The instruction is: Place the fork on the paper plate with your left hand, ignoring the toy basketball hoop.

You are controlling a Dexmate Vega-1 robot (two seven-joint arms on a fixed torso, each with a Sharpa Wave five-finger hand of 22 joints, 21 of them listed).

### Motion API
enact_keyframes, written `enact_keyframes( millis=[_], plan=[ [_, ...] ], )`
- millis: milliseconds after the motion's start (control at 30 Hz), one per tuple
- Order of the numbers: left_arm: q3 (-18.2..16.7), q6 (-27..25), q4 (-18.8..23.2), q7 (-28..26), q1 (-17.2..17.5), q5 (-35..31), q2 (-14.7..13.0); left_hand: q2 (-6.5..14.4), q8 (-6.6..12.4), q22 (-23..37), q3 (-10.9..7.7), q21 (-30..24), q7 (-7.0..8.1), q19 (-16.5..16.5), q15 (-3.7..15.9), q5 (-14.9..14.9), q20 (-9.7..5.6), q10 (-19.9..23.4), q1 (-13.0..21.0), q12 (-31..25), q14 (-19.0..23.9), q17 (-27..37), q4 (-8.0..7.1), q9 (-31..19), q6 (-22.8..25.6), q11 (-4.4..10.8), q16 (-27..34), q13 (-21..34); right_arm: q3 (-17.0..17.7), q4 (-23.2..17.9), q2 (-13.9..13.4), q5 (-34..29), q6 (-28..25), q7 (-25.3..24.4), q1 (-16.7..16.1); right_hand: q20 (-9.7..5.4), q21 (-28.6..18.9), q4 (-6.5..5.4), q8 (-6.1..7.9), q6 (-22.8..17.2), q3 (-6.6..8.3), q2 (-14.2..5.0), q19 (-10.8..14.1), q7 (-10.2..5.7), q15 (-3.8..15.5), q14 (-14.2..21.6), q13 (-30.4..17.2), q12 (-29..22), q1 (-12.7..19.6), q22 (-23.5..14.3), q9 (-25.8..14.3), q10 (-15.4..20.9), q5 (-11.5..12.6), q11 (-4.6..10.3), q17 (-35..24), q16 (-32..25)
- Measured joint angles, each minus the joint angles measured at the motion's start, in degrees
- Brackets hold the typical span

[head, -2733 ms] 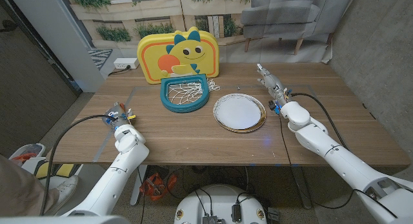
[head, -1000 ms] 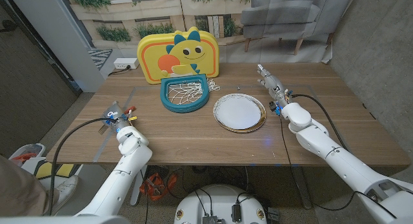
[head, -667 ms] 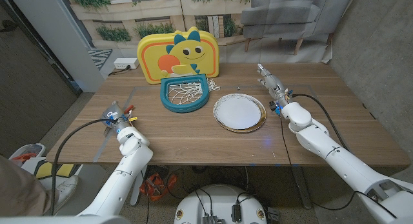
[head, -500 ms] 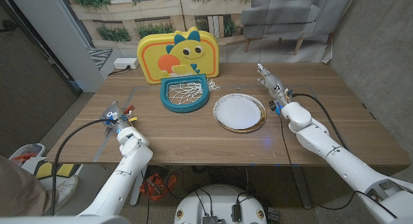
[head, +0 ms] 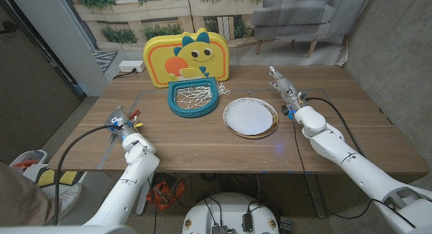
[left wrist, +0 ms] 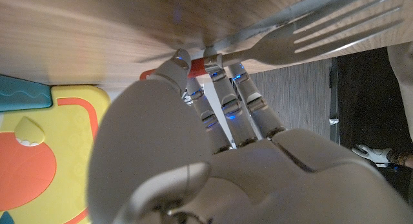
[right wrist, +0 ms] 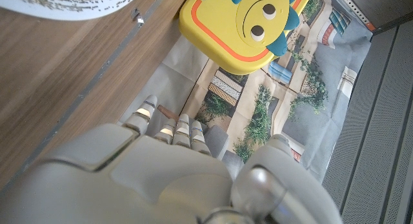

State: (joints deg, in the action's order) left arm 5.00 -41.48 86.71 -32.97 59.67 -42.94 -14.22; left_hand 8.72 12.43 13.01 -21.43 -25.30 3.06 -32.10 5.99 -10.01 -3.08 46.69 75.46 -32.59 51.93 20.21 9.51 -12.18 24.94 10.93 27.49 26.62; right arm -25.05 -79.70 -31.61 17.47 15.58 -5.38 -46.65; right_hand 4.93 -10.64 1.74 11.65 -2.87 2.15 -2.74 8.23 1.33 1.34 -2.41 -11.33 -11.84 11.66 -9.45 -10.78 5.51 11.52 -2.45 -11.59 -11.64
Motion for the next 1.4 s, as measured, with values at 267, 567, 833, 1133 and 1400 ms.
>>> enact_keyframes(
  millis=[267, 567, 833, 1133, 1400],
  plan=[
    [-0.1, -0.2, 0.9, -0.4, 0.4, -0.2, 0.3, 0.1, 5.08, 1.5, 1.77, -3.8, -0.21, 1.1, 1.41, 0.1, 0.21, -0.3, 1.1, -0.2, 1.5, 0.0, -0.49, -2.8, 12.6, -0.36, -1.5, -0.2, 0.2, 0.4, 0.1, 0.4, 0.3, 0.3, 0.0, -0.31, 0.0, 0.00, 0.00, 0.0, 0.00, 0.00, 0.3, 0.00, 0.00, 0.0, 0.0, 0.0, 0.0, 0.0, 0.0, 0.0, 0.0, 0.00, 0.0, 0.0],
    [-0.2, -0.5, 1.8, -0.8, 0.8, -0.9, 0.4, 0.2, 7.96, 2.0, 2.56, -5.5, 0.62, 1.8, 1.63, 0.1, 0.29, -0.1, 1.7, -0.1, 1.7, 0.4, -0.50, -5.4, 16.3, -0.07, -2.0, -0.4, 0.4, 0.7, 0.2, 0.6, 0.6, 0.6, -0.1, -0.31, 0.0, 0.00, 0.00, 0.0, 0.00, 0.00, 0.3, 0.00, 0.00, 0.0, 0.0, 0.0, 0.0, 0.0, 0.0, 0.0, 0.0, 0.00, 0.0, 0.0],
    [-0.5, -0.5, 2.4, -1.0, 1.2, -1.0, 0.6, 0.2, 8.68, 2.0, 2.88, -6.5, 0.38, 2.0, 1.79, 0.1, 0.10, -0.1, 1.7, 0.0, 2.2, 0.7, -0.65, -6.4, 16.5, -0.07, -2.3, -0.2, 0.4, 0.6, 0.2, 0.6, 0.8, 0.6, -0.4, -0.31, 0.0, 0.00, 0.00, 0.0, 0.00, 0.00, 0.3, 0.00, 0.00, 0.0, 0.0, 0.0, 0.0, 0.0, 0.0, 0.0, 0.0, 0.00, 0.0, 0.0],
    [-0.7, -0.5, 3.9, -1.0, 2.0, -1.3, 0.7, 0.3, 9.30, 2.3, 2.97, -7.4, 0.29, 2.0, 1.76, 0.1, 0.10, 0.0, 1.8, 0.0, 2.5, 0.7, -0.70, -7.4, 16.6, -0.07, -2.4, -0.2, 0.5, 0.3, 0.1, 0.6, 0.9, 0.6, -0.6, -0.31, 0.0, 0.00, 0.00, 0.0, 0.00, 0.00, 0.3, 0.00, 0.00, 0.0, 0.0, 0.0, 0.0, 0.0, 0.0, 0.0, 0.0, 0.00, 0.0, 0.0],
    [-0.9, -0.7, 5.6, -0.7, 2.7, -1.8, 1.0, 0.3, 9.97, 2.3, 3.36, -8.0, -0.01, 2.0, 1.93, 0.1, 0.10, 0.3, 1.8, 0.5, 2.7, 0.5, -0.67, -8.2, 16.3, -0.38, -2.9, -0.3, 0.6, 0.1, -0.1, 0.7, 1.0, 0.7, -0.8, -0.31, 0.0, 0.00, 0.00, 0.0, 0.00, 0.00, 0.3, 0.00, 0.00, 0.0, 0.0, 0.0, 0.0, 0.0, 0.0, 0.0, 0.0, 0.00, 0.0, 0.0]
  ],
)
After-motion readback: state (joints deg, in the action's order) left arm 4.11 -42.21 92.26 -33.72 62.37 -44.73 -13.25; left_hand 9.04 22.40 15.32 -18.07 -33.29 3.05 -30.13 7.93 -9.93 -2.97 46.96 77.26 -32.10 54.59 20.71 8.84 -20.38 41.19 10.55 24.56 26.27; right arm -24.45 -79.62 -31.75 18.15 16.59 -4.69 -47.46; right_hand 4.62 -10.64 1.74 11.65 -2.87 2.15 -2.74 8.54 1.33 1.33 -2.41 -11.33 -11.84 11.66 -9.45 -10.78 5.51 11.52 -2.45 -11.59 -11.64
